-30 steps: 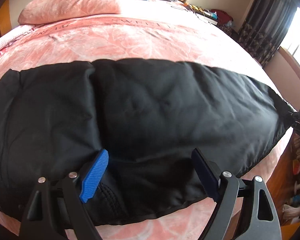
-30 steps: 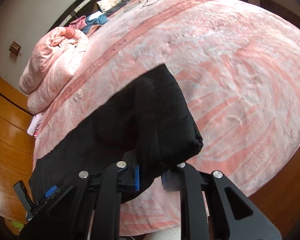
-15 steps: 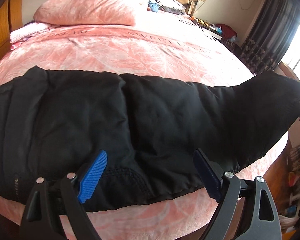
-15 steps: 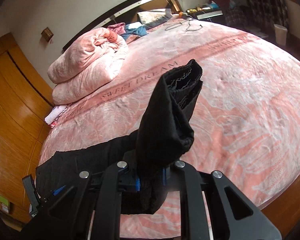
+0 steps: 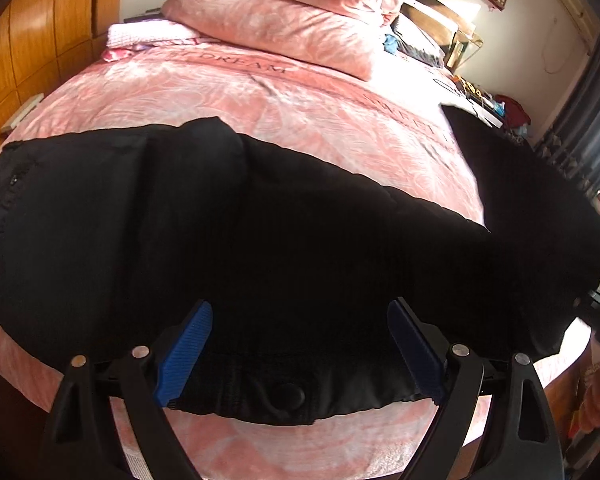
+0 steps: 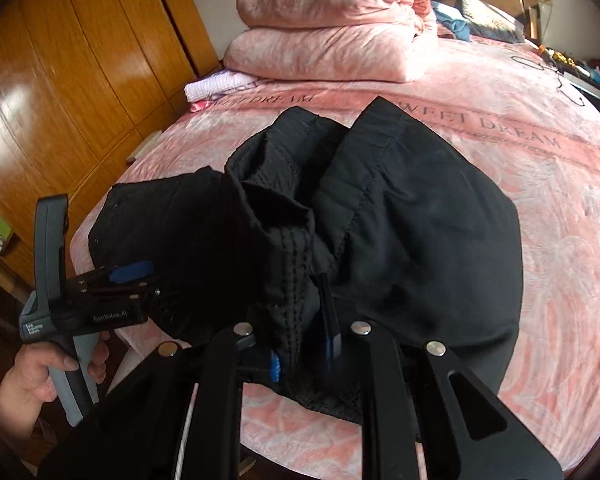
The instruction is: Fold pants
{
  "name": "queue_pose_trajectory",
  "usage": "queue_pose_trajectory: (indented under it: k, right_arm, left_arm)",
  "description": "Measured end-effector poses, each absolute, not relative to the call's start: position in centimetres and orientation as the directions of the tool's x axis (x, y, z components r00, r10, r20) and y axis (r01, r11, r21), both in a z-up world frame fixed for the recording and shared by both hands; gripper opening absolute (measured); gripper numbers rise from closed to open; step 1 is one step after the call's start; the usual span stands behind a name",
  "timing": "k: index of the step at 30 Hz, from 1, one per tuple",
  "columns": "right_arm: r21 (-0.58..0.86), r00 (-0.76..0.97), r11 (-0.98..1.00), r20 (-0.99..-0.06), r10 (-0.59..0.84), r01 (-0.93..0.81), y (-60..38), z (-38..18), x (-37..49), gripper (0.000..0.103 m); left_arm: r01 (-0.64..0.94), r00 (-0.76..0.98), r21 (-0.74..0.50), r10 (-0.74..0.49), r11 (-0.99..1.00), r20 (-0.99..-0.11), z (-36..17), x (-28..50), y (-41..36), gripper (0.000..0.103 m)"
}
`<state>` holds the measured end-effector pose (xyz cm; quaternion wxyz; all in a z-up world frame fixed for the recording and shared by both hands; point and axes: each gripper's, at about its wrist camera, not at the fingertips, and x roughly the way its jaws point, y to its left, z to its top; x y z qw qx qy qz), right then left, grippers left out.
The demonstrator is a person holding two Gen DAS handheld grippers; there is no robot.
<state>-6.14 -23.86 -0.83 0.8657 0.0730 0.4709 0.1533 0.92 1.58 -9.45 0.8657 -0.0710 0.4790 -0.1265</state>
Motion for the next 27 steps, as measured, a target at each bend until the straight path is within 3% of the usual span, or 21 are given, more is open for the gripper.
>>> queue_pose_trajectory:
  k: [4, 7, 10, 11, 15, 27]
  right_arm:
    - [0.247, 0.411, 0.937, -0.849, 0.333, -0.248, -19.8, -5.0, -5.9, 0.017]
    - [0.260, 0.346, 0.923, -0.870, 0.351, -0.283, -18.1, -7.3, -5.9, 0.033]
    - [0.322, 0.324, 0.894, -0.849, 0.418, -0.311, -17.9, -7.0, -6.7, 0.059]
    - [0.351, 0.322, 0.884, -0.836, 0.445, -0.309, -18.0, -6.5, -7.0, 0.061]
    - [0.351, 0.369, 0.883, -0.812, 0.452, -0.310, -18.6, -4.4, -8.3, 0.067]
    - [0.170, 0.385, 0.935, -0.877, 0.287, -0.310, -16.7, -5.2, -9.2, 0.067]
  left_arm:
    - [0.107, 0.517, -0.246, -0.265, 0.963, -0.814, -9.6, 1.2, 3.4, 0.090]
    - [0.097, 0.513, -0.256, -0.269, 0.962, -0.815, -9.8, 1.3, 3.9, 0.090]
    - [0.099, 0.514, -0.259, -0.272, 0.961, -0.813, -9.8, 1.4, 4.0, 0.090]
    - [0.099, 0.515, -0.262, -0.274, 0.960, -0.812, -9.8, 1.5, 4.1, 0.090]
    - [0.089, 0.517, -0.280, -0.285, 0.956, -0.807, -9.8, 1.4, 4.5, 0.091]
    - [0.067, 0.501, -0.295, -0.288, 0.953, -0.816, -10.3, 0.7, 5.1, 0.093]
